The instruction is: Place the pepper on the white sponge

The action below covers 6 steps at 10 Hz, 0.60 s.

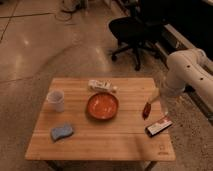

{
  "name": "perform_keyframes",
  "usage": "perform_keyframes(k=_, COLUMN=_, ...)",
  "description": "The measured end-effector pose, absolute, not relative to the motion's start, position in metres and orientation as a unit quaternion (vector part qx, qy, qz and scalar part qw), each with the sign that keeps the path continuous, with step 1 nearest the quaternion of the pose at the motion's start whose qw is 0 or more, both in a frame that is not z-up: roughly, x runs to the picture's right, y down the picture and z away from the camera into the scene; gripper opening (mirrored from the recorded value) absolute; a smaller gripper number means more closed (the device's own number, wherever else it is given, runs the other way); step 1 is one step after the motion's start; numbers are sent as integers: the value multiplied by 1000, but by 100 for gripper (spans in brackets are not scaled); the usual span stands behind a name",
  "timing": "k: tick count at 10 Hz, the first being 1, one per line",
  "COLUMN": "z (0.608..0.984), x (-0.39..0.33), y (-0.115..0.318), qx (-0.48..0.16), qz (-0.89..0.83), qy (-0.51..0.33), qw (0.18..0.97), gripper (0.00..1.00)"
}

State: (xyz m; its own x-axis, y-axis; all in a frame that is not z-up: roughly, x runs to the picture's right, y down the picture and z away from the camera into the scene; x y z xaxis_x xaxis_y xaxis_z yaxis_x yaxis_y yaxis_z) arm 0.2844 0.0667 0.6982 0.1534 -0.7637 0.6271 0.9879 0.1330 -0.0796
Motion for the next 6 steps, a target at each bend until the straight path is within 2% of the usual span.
perform_keyframes(k=2, z=709, x=281, y=57, qx=-240, qz=-612, qy=-218, qw=722, gripper=80)
perform_keyframes(k=6, z=766, x=261, y=39, qx=-217, qz=-621, qy=-205, qw=725, gripper=80)
